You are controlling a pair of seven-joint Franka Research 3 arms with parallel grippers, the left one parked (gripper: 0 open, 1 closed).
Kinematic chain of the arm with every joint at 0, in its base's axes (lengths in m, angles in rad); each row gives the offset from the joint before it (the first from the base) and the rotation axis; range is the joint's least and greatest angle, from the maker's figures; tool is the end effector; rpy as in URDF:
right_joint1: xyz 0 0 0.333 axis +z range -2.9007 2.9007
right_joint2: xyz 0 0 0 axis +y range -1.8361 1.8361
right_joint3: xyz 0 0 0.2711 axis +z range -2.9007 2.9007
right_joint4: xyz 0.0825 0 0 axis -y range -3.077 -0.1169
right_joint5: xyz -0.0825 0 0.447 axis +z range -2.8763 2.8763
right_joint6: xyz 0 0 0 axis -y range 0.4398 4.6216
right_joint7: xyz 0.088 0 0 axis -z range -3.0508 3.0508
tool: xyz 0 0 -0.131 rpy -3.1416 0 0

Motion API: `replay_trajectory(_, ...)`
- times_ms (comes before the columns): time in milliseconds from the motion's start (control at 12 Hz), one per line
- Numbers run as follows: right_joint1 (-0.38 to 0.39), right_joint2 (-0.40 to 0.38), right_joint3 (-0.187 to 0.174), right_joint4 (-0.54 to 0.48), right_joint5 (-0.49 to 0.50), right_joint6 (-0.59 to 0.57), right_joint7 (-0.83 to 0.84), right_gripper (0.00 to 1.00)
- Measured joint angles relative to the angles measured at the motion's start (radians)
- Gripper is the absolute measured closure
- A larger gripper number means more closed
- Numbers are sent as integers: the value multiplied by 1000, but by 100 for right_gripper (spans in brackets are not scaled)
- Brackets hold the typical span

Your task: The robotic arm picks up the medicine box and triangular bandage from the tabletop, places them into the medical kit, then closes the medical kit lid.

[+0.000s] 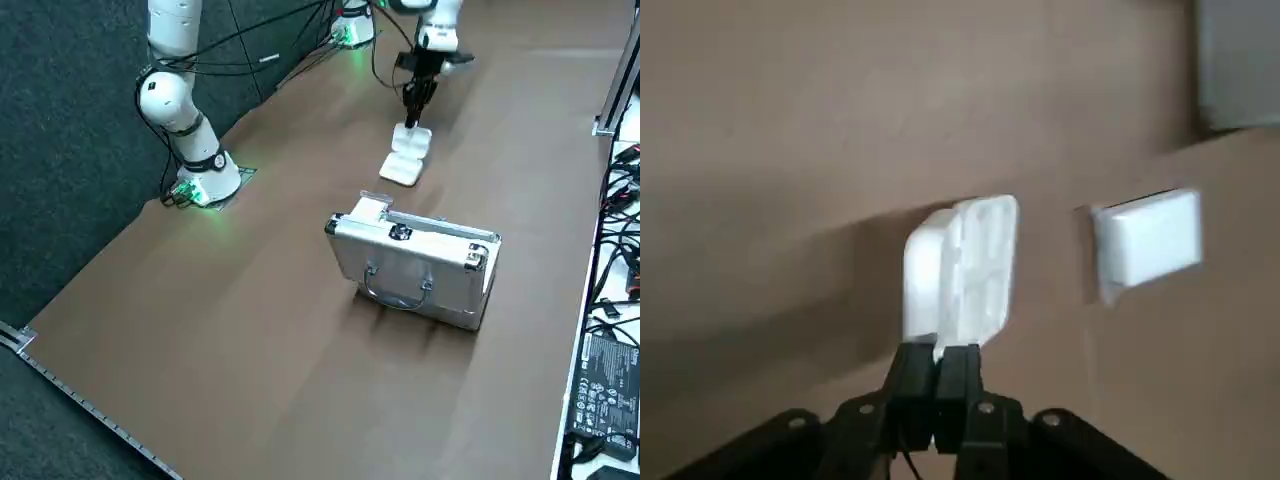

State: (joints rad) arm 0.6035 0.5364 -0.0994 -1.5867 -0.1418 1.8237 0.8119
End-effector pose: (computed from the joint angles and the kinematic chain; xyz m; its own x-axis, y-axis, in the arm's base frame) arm 0.6008 0.3182 0.2117 0.9635 -0.2554 -0.0802 -0.2157 -0.9181 0.3324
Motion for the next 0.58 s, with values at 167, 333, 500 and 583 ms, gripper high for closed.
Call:
replay_trajectory(167,-4,-31,-23,39,-11,-55,0,97)
replay_trajectory(333,-8,-61,-45,50,-48,-71,-15,97)
replay_trajectory(500,-15,-87,-63,52,-88,-94,-48,97)
replay_trajectory(583,-18,-96,-73,52,-119,-110,-76,97)
